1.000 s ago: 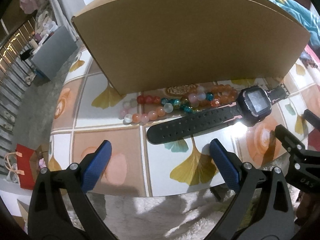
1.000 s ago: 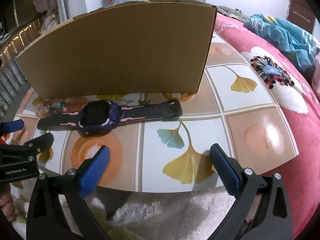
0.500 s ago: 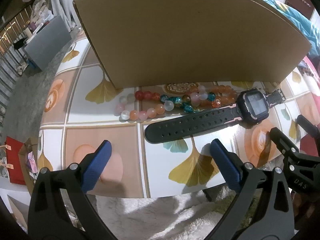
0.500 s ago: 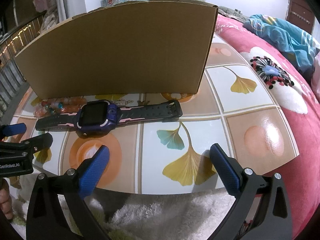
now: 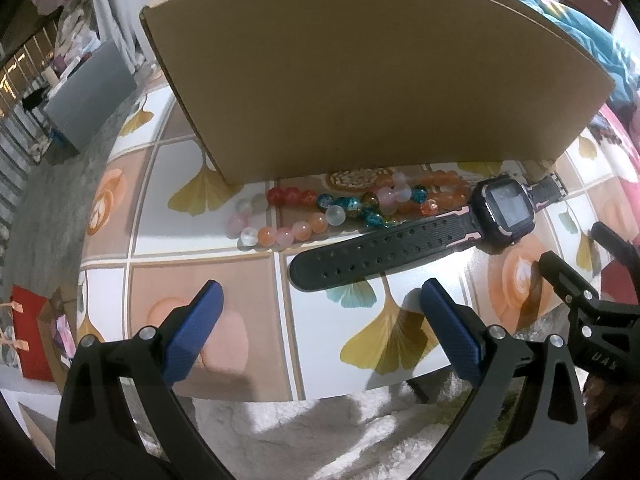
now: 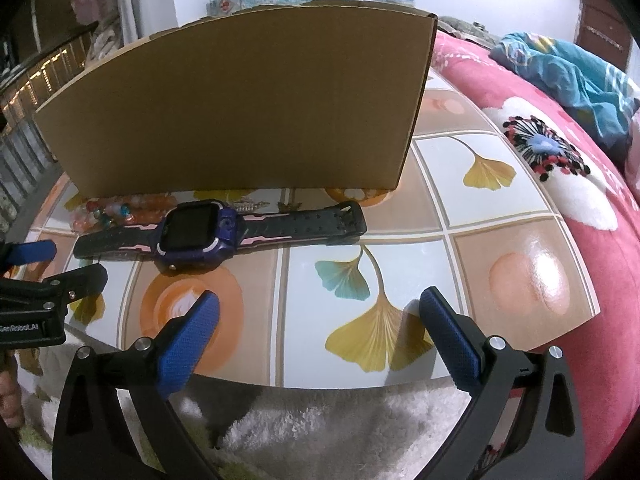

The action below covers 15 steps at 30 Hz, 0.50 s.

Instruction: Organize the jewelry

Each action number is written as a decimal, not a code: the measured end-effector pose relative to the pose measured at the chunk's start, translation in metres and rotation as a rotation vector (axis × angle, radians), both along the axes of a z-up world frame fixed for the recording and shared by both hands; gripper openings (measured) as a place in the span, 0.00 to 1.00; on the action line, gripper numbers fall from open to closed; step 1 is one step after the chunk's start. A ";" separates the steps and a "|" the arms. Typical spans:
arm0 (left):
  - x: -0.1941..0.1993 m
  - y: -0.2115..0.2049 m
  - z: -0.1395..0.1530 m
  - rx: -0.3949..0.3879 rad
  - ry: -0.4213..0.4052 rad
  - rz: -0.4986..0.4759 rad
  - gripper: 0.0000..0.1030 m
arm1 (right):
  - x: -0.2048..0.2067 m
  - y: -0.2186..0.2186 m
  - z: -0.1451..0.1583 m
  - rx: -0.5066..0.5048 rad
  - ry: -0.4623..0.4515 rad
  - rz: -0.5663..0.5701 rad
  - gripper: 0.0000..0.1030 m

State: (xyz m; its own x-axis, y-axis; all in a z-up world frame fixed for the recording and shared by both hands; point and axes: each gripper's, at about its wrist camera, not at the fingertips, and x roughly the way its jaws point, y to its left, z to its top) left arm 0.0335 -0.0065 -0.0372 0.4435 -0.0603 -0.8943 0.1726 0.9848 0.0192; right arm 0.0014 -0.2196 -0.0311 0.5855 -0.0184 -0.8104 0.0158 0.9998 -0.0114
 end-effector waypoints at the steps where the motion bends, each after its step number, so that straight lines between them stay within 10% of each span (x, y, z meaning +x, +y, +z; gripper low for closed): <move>1: -0.003 0.000 0.002 -0.006 -0.016 -0.009 0.93 | -0.001 0.000 0.000 -0.004 0.002 0.010 0.95; 15: -0.038 0.012 0.029 -0.157 -0.162 -0.096 0.92 | -0.015 -0.010 0.022 0.151 -0.117 0.068 0.89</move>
State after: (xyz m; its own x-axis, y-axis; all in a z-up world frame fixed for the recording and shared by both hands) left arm -0.0043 0.0059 -0.0084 0.5661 -0.2417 -0.7881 0.2723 0.9572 -0.0980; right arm -0.0135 -0.2291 -0.0094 0.6717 0.1410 -0.7273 -0.0598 0.9888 0.1365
